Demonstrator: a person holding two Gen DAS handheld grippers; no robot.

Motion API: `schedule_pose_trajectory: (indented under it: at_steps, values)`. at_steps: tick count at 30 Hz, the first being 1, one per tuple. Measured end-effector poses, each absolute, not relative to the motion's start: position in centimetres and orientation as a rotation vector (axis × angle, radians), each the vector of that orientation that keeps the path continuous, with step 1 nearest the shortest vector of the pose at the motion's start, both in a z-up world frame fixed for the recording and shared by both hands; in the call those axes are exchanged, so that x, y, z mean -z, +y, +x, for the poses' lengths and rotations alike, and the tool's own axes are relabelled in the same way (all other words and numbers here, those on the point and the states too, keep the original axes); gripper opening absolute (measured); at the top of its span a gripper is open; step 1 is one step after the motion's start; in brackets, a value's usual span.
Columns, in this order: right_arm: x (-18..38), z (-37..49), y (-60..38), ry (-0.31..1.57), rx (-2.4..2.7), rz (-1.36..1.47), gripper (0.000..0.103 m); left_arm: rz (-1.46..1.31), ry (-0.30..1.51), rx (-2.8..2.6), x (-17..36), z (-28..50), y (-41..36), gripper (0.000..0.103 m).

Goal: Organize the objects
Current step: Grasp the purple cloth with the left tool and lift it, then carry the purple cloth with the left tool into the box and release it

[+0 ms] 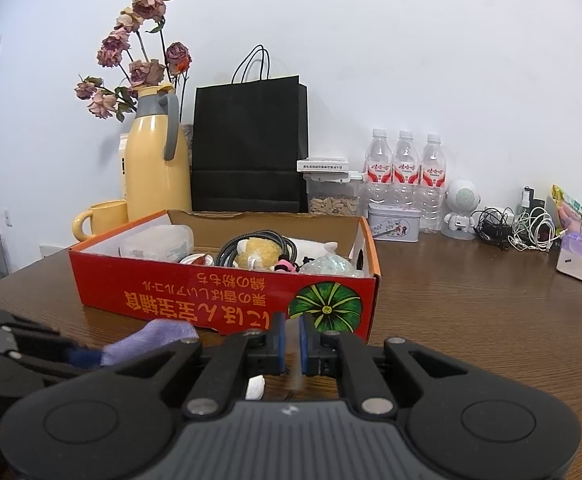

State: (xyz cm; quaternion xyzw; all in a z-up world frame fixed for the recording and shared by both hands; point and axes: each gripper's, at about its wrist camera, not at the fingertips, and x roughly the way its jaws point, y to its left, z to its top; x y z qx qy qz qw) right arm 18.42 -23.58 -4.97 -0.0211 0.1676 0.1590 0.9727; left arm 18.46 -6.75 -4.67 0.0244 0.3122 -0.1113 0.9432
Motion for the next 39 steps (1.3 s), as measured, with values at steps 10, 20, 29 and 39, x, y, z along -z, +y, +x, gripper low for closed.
schedule_pose_trajectory:
  at_steps: [10, 20, 29, 39]
  values:
    - [4.9, 18.2, -23.7, 0.327, -0.342, -0.046, 0.006, -0.04, 0.577, 0.216, 3.3, 17.3, -5.3, 0.003]
    - [2.8, 18.2, -23.2, 0.266, -0.379, -0.031, 0.006, -0.108, 0.406, 0.269, -2.6, 16.1, -3.8, 0.003]
    - [-1.0, 21.3, -20.5, 0.192, -0.404, -0.044, 0.006, -0.153, 0.297, 0.317, -7.6, 20.1, -3.6, 0.003]
    - [-1.6, 28.8, -18.1, 0.226, -0.374, -0.033, 0.006, -0.207, 0.349, 0.303, -6.0, 28.6, -2.7, 0.003]
